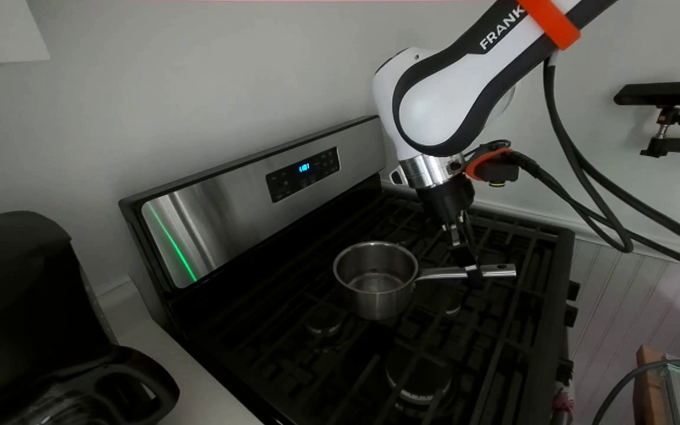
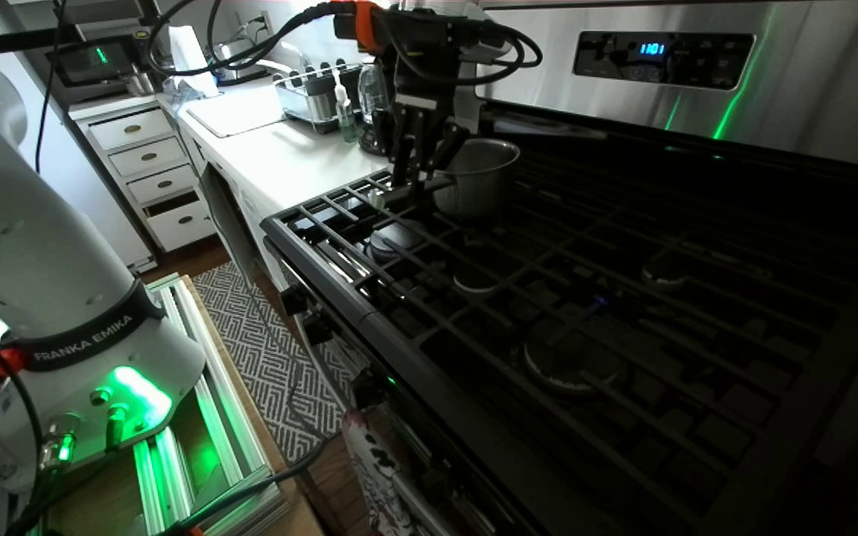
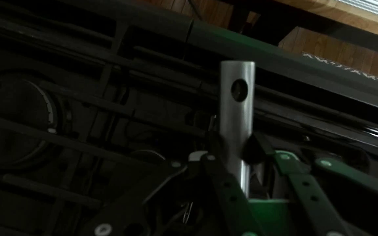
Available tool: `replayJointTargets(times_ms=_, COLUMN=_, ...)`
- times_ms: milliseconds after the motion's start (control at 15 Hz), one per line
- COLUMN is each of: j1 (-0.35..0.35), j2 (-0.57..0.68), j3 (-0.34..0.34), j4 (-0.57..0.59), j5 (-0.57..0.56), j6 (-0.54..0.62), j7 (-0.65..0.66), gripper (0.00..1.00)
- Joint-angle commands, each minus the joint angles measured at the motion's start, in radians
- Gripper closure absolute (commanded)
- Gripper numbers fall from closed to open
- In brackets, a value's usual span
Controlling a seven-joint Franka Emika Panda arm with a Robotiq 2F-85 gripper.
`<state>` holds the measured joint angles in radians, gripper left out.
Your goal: Move the silver pot to the left
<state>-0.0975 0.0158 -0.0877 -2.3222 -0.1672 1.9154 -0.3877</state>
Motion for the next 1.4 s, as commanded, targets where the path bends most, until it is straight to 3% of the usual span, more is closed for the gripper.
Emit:
replayJointTargets(times_ms=0, j1=0.015, j2=0.033, j3=0.014, j4=0.046, j5=0.01, j6=0.014, j7=-0.033, gripper=0.93)
replayJointTargets(times_ms=1333, j1=0.046, j2=0.096, j3=0.07, j4=0.122, j5=0.031, j6=0.025, j7=-0.038, gripper=0.93)
